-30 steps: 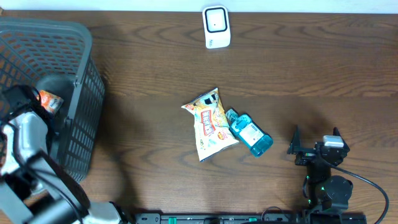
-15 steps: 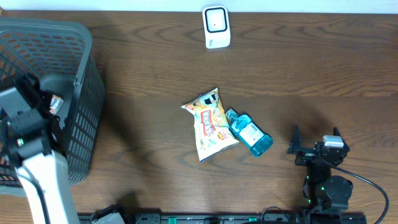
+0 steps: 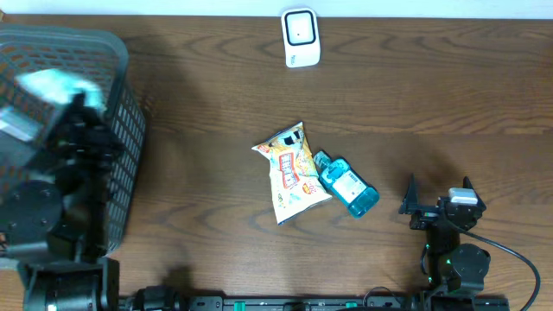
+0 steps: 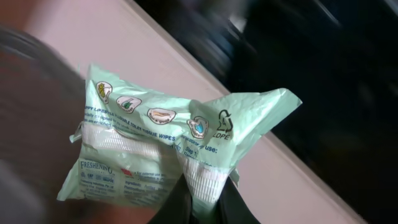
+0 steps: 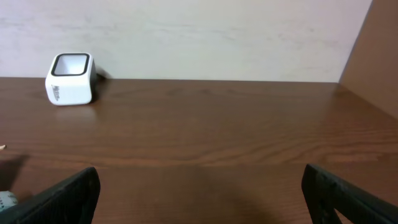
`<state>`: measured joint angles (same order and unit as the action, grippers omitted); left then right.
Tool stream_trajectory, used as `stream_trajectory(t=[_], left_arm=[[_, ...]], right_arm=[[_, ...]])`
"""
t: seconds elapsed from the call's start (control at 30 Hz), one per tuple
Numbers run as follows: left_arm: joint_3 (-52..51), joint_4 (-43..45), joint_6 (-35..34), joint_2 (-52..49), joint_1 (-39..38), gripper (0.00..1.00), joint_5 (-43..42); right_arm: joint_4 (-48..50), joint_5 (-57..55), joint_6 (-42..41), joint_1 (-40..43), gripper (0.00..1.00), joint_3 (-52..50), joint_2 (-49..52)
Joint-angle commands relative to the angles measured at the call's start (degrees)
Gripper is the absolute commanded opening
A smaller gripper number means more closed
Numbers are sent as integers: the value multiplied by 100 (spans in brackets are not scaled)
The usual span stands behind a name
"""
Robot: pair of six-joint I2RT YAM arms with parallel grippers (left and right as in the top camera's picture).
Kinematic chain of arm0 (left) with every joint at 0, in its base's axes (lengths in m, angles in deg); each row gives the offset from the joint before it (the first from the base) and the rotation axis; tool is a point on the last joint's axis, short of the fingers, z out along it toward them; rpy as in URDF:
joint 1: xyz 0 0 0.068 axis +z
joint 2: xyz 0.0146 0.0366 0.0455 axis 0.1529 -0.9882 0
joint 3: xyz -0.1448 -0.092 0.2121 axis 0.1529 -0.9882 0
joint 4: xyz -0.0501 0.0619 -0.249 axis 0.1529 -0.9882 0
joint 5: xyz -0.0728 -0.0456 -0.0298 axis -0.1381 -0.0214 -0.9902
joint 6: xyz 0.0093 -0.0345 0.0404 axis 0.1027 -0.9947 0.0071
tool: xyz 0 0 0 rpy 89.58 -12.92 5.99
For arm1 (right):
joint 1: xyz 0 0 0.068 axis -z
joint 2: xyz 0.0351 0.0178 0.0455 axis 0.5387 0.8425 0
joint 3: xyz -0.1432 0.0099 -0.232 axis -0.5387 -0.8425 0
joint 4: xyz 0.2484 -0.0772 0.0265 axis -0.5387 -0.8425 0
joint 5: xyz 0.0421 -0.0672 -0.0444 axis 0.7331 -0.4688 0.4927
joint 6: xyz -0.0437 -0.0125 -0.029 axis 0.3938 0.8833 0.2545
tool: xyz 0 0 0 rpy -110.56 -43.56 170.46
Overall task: Scan the item barcode
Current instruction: 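Lift the green wipe pack out and set it beside the bottle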
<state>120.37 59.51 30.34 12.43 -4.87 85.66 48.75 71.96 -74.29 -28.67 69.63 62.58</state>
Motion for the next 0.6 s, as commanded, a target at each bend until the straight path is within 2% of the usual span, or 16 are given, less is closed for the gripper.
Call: stream_trajectory(t=[0.0,0.33,0.57], left_arm=[[98,-35,321,-302,-723,7,-1567],[68,-94,1108,-1891,-3112,7,-1683],[68,284,1176,-3633,-4411,7,-992]], right_arm=[[-13,11,46,26,99,-9,0],[-13,11,46,26,99,-9,0],[-13,11,44,26,99,-9,0]])
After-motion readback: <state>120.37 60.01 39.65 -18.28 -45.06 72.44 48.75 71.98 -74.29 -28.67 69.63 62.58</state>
